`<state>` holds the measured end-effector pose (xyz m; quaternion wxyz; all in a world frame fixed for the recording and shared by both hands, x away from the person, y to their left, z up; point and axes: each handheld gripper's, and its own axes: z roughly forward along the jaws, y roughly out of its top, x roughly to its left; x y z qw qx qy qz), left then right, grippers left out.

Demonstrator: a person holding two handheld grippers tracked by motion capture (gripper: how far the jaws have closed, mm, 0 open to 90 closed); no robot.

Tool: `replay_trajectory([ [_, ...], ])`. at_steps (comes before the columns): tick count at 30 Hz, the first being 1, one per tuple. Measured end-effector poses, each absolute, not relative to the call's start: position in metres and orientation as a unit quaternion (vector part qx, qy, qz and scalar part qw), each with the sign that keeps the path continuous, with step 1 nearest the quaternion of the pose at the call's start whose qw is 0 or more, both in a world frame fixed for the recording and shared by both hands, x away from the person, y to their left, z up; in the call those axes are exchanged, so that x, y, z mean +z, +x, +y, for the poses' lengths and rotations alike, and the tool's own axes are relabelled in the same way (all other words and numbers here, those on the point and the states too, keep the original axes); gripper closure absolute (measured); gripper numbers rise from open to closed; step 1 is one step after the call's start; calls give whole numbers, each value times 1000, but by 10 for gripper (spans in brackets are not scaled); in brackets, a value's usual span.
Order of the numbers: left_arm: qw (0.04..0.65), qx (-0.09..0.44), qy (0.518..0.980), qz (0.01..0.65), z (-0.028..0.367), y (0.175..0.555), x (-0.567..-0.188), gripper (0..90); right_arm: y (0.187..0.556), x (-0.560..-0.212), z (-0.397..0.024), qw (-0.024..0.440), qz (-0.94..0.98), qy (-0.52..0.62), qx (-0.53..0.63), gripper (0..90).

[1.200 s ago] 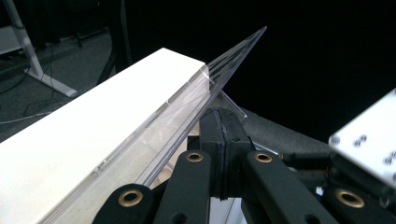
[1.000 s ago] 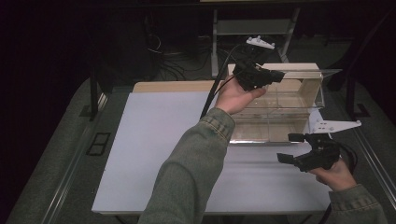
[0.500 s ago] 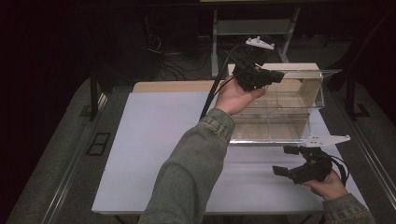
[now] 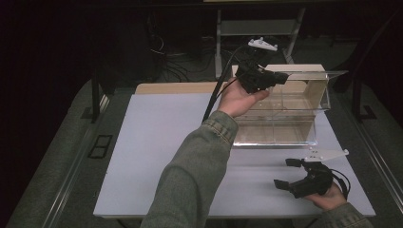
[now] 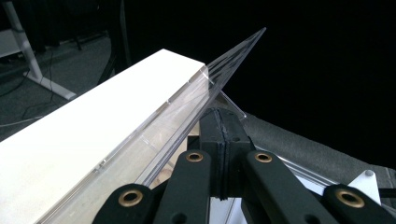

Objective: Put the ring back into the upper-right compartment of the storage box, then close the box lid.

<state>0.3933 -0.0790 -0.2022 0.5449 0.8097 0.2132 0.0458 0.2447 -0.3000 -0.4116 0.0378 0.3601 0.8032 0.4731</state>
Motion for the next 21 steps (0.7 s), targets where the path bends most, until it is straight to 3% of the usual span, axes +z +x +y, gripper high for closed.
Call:
replay_trajectory([
  [21,558,39,803,205,-60,376,-223,870,240,-418,-306,38,796,365,481,4],
])
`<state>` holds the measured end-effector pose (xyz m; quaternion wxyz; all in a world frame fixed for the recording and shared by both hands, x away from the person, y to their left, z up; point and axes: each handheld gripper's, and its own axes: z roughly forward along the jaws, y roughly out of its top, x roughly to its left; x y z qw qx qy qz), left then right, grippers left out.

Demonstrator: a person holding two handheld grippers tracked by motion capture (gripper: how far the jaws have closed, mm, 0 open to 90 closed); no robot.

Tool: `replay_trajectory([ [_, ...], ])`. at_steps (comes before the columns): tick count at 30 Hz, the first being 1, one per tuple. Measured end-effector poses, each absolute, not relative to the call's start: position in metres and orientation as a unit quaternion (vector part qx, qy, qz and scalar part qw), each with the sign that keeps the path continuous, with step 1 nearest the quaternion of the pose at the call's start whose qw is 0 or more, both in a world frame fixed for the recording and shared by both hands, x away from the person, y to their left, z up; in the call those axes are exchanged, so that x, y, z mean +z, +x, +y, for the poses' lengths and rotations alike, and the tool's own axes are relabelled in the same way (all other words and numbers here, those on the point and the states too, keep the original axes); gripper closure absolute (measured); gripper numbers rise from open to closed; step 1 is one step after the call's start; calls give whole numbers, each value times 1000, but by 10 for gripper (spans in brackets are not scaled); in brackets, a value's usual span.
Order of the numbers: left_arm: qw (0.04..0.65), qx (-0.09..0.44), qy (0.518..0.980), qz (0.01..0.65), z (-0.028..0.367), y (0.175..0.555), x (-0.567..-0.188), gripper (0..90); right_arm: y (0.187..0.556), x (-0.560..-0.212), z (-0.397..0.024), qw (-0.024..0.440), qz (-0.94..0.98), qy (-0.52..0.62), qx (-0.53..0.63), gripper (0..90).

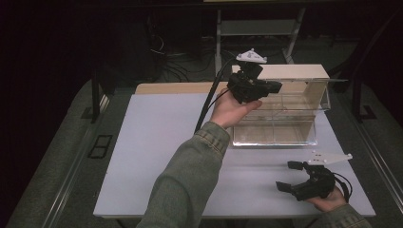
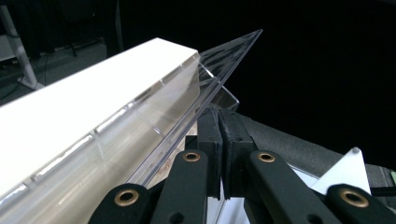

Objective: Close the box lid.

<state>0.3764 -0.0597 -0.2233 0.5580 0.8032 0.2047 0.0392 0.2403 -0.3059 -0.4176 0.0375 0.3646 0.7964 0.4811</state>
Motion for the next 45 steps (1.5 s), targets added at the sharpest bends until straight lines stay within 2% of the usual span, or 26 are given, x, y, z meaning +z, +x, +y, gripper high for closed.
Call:
replay_trajectory([
  [12,548,25,812,198,-60,367,-242,857,240,-418,-307,37,798,362,480,4],
  [20,541,-5,821,183,-54,359,-262,722,240,-418,-306,36,798,364,479,4],
  [31,533,17,824,192,-28,346,-276,374,239,-417,-305,32,798,362,481,3],
  [34,539,9,819,196,-19,344,-279,269,239,-417,-306,35,800,359,480,4],
  [45,552,-2,802,226,13,340,-292,9,238,-417,-306,34,799,358,482,3],
])
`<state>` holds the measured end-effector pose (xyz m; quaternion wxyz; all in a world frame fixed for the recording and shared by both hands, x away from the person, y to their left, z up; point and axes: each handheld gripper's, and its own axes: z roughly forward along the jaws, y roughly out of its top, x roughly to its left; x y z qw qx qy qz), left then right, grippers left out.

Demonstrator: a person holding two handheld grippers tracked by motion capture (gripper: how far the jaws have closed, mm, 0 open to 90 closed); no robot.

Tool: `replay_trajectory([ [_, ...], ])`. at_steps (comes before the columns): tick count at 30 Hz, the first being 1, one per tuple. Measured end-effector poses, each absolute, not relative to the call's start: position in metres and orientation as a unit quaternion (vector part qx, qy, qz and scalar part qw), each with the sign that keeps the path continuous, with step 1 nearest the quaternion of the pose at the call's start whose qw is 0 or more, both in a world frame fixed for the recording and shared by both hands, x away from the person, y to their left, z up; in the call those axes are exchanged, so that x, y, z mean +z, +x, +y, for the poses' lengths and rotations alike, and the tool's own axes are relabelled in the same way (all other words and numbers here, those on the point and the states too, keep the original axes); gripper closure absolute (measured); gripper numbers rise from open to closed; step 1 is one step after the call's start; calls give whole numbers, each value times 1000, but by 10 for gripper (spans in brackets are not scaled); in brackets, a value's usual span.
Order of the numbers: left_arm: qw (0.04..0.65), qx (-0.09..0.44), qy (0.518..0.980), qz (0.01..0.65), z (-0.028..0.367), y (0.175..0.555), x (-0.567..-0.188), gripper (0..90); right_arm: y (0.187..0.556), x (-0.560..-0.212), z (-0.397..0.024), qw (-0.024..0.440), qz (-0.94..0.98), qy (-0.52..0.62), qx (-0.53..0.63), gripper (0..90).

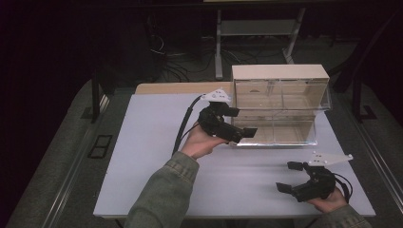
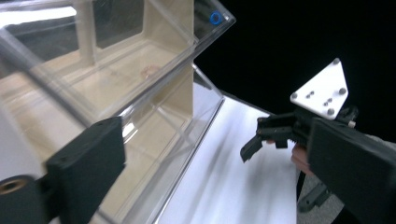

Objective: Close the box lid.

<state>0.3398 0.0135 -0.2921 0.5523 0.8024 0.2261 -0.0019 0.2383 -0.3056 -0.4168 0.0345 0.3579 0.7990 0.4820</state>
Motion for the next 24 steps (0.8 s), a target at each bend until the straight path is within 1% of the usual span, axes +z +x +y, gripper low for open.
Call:
replay_trajectory([
  [24,558,36,784,271,88,323,-309,0,238,-418,-305,31,800,358,480,3],
])
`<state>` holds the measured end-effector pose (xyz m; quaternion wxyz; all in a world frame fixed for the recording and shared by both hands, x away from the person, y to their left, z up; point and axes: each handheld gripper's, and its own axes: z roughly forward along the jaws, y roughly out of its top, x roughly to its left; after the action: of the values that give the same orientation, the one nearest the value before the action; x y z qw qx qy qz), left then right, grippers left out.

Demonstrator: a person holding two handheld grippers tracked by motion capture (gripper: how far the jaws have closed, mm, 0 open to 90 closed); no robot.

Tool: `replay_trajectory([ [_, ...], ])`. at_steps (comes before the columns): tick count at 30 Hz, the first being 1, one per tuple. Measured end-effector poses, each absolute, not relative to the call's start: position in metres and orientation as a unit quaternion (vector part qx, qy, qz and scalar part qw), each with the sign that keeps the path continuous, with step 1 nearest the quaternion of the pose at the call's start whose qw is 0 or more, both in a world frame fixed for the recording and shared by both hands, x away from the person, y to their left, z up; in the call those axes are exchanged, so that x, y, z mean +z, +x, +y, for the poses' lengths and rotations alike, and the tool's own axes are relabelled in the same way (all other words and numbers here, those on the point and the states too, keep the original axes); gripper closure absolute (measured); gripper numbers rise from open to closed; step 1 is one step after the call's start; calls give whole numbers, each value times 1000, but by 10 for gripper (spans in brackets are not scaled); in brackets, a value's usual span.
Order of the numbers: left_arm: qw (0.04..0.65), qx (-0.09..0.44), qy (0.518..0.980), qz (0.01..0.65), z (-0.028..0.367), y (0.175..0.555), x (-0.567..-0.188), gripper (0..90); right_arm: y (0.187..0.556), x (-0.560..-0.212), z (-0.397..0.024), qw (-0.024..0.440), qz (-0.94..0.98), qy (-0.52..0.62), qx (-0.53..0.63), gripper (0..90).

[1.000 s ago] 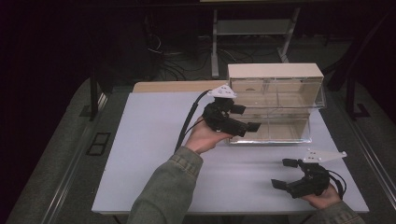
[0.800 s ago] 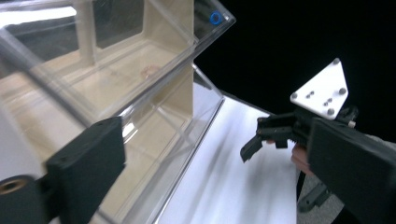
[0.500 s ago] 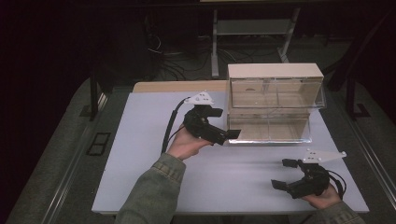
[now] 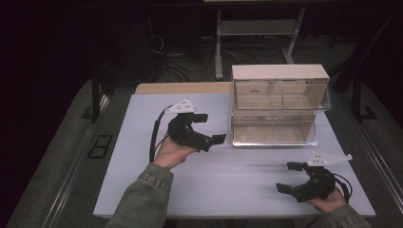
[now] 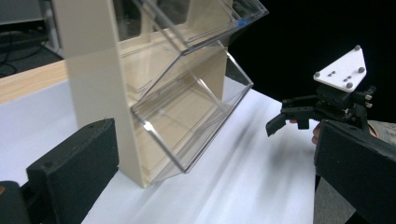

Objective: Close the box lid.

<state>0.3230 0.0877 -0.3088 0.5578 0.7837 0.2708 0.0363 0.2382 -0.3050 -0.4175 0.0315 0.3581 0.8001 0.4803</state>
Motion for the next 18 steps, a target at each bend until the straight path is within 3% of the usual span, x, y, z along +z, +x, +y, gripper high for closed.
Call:
replay_trajectory([
  [18,543,45,775,320,140,302,-348,0,239,-419,-304,32,803,358,476,3],
])
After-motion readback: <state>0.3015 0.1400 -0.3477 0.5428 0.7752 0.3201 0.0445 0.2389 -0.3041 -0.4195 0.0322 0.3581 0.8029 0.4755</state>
